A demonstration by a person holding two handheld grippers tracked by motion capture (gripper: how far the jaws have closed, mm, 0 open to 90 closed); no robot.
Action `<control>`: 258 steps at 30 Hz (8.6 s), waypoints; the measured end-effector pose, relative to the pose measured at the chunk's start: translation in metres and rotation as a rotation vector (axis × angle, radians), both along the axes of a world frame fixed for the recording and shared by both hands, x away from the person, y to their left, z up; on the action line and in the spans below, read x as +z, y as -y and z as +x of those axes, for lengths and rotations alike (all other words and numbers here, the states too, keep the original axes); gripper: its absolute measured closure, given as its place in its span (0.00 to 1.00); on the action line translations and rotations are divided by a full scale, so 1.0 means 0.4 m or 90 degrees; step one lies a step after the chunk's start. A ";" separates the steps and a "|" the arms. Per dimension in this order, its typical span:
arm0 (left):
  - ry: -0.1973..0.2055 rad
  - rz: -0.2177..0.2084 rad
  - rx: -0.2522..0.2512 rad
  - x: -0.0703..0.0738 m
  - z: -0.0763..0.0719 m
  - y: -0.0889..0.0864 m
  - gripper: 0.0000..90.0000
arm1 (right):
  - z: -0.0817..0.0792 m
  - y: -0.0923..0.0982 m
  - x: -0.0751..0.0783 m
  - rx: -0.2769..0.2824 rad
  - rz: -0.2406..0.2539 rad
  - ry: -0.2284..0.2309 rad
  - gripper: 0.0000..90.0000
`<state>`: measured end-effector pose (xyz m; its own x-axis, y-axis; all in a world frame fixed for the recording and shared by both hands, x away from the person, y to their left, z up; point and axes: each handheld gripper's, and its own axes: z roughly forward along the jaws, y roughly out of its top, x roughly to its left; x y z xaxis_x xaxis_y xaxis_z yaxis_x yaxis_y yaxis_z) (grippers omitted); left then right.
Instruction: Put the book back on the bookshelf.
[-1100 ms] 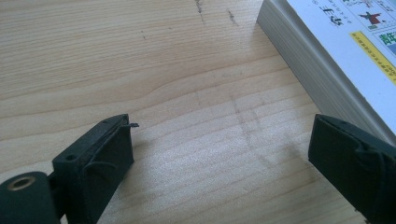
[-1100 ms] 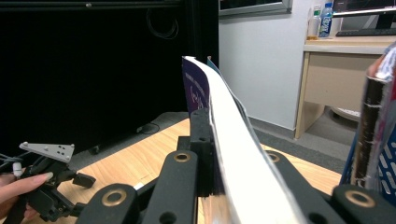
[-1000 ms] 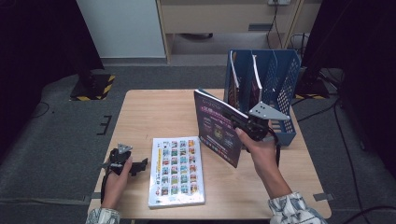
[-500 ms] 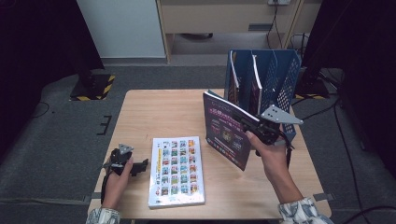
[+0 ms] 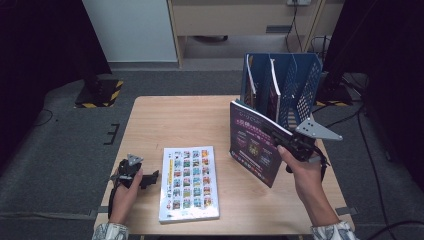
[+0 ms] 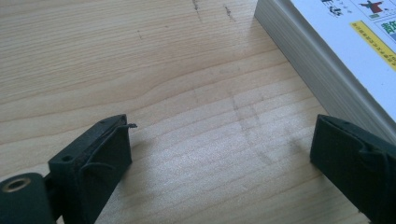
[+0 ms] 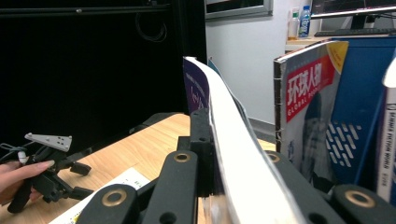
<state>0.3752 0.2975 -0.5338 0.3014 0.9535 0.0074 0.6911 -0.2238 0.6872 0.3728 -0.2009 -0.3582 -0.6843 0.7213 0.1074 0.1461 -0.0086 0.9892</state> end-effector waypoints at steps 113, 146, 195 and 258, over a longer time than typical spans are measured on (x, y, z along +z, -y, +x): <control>0.012 -0.002 -0.006 -0.007 -0.003 0.004 0.01 | -0.016 0.227 0.214 -0.244 -0.040 0.002 0.93; 0.012 -0.002 -0.007 -0.007 -0.002 0.004 0.01 | 0.202 0.157 0.197 -0.315 -0.054 -0.032 0.93; 0.013 -0.004 -0.004 -0.007 -0.003 0.006 0.01 | 0.348 0.122 0.169 -0.362 -0.019 -0.001 0.93; 0.010 -0.001 -0.013 -0.007 0.000 0.008 0.00 | 0.376 0.091 -0.041 -0.360 -0.029 -0.019 0.92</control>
<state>0.3754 0.2945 -0.5367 0.3200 0.9474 0.0104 0.6756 -0.2358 0.6986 0.5232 -0.2374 -0.3747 -0.1868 0.9790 0.0817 0.1592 -0.0519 0.9859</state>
